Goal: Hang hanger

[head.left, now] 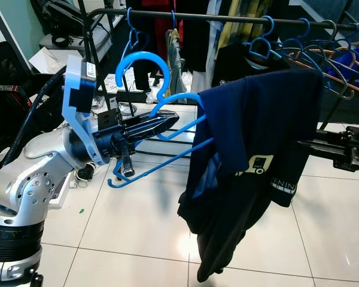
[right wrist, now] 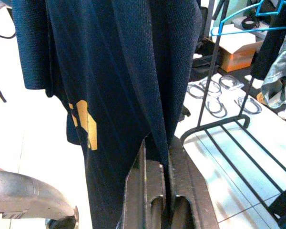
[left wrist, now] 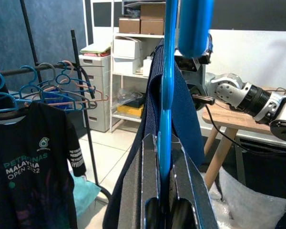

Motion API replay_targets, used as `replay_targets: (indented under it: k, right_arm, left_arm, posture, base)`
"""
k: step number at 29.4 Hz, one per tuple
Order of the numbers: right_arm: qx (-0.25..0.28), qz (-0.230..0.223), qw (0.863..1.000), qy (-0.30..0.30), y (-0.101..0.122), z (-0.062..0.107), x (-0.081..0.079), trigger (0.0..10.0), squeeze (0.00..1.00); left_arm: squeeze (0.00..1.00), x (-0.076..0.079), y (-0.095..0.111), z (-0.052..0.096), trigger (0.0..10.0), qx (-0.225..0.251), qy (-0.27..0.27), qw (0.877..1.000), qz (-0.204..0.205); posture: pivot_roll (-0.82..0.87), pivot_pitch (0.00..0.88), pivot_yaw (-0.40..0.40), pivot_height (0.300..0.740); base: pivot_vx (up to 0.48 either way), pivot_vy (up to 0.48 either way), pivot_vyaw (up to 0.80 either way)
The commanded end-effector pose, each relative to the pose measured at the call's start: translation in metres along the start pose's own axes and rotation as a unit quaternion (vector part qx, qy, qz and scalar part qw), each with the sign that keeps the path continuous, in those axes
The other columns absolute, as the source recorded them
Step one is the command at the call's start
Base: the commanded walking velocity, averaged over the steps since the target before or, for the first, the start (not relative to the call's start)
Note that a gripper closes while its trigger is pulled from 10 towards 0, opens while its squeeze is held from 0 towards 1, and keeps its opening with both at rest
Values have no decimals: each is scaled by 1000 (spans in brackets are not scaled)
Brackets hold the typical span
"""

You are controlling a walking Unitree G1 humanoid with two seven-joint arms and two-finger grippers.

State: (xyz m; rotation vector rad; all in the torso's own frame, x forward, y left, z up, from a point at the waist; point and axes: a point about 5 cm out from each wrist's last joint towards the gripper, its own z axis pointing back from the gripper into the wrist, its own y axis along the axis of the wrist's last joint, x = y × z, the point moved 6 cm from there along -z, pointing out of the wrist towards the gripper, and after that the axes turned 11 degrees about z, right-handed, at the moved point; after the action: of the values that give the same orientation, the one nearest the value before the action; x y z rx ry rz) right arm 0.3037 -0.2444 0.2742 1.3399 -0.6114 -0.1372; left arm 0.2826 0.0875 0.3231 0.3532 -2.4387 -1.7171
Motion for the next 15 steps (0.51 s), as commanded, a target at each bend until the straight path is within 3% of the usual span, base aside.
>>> replay_targets:
  k: [1, 7, 8, 11, 12, 13, 14, 15]
  right_arm:
    - [-8, -7, 1000, 11, -7, -5, -5, 0, 0]
    - [-7, -4, 1000, 6, -8, -8, -4, 0, 0]
    - [19, 2, 1000, -12, 1, -10, 2, 0, 0]
    - [32, 5, 999, -19, 6, -10, 4, 0, 0]
    - [66, 7, 997, -32, 18, -9, 9, 0, 0]
    - [66, 7, 997, -32, 18, -9, 9, 0, 0]
    - [110, 11, 993, -49, 35, -4, 16, 0, 0]
    - [110, 11, 993, -49, 35, -4, 16, 0, 0]
  left_arm:
    - [0, 5, 15, -1, 7020, 27, -13, 1000, -9]
    - [0, 8, 22, -3, 6941, 48, -22, 999, 2]
    - [0, 4, 9, 0, 7255, 26, -12, 1000, 9]
    - [0, 2, 3, 1, 7255, 15, -7, 1000, 13]
    - [0, -3, -10, 6, 7412, -12, 7, 1000, 12]
    - [0, -3, -10, 6, 7412, -12, 7, 1000, 12]
    - [0, -9, -23, 13, 7725, -34, 23, 999, 17]
    - [0, -9, -23, 13, 7725, -34, 23, 999, 17]
  posture:
    - [-79, 137, 25, 740]
    - [-81, 137, 27, 740]
    - [-80, 137, 28, 740]
    - [-79, 137, 28, 740]
    - [-78, 138, 28, 740]
    - [-78, 138, 28, 740]
    - [-77, 139, 28, 740]
    - [-77, 139, 28, 740]
  base:
    - [0, 0, 0]
    - [0, 0, 0]
    - [0, 0, 0]
    - [0, 0, 0]
    - [0, 0, 0]
    - [0, 0, 0]
    - [0, 0, 0]
    - [0, 0, 0]
